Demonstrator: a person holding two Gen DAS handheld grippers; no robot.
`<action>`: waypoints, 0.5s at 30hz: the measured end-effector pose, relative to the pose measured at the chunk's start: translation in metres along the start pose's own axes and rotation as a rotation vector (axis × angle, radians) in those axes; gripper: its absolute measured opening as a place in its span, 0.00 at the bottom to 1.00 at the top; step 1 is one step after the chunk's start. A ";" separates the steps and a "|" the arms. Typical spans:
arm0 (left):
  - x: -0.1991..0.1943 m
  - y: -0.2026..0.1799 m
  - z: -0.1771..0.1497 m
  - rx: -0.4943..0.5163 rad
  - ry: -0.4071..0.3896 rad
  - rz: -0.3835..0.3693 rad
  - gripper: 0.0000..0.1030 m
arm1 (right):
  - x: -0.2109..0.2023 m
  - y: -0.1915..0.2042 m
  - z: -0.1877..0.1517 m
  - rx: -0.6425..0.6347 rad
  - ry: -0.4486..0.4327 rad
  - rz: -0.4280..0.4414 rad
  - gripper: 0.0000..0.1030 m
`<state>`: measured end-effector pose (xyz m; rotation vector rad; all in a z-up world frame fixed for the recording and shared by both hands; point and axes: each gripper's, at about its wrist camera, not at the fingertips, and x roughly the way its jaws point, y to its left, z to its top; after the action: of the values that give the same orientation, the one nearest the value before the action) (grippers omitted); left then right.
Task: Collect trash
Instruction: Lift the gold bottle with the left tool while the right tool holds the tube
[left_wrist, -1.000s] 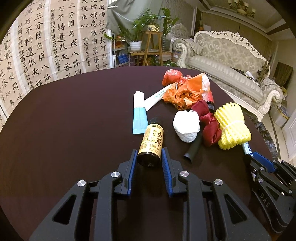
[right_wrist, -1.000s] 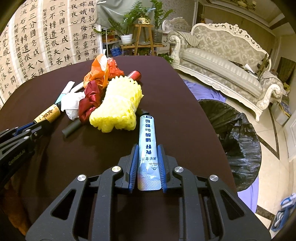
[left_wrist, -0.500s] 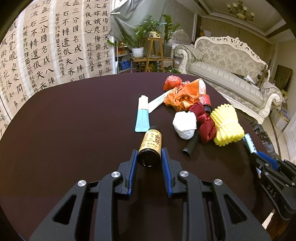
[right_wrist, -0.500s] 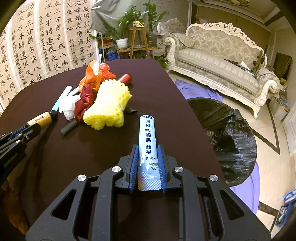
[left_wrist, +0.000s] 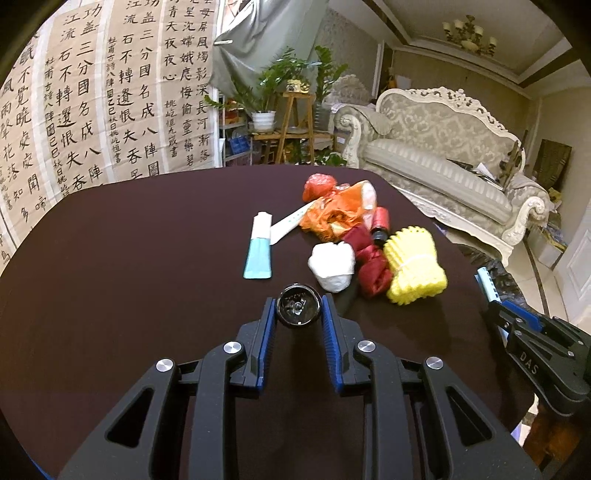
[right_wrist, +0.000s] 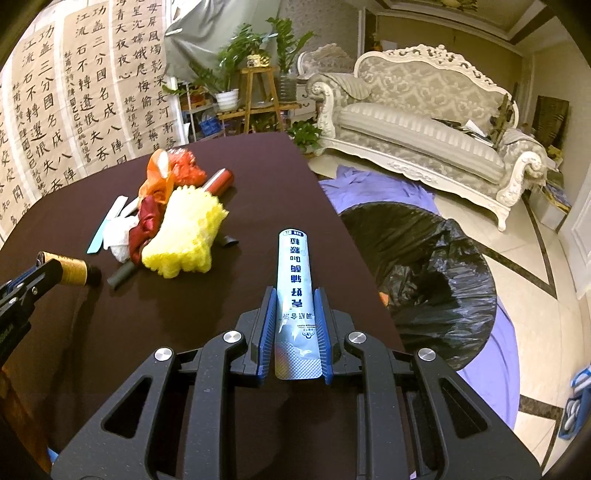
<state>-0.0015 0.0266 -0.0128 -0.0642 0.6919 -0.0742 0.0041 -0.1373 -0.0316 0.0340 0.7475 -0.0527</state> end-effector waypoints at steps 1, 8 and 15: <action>0.000 -0.002 0.001 0.003 -0.001 -0.006 0.25 | 0.000 -0.003 0.000 0.005 -0.001 -0.001 0.20; 0.001 -0.014 0.002 0.025 -0.002 -0.025 0.24 | 0.003 -0.016 0.001 0.031 -0.001 -0.005 0.20; 0.001 -0.017 0.003 0.045 -0.002 -0.009 0.24 | 0.004 -0.021 -0.002 0.047 -0.002 0.003 0.20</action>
<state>0.0005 0.0099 -0.0103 -0.0245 0.6881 -0.0986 0.0043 -0.1588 -0.0362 0.0801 0.7437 -0.0674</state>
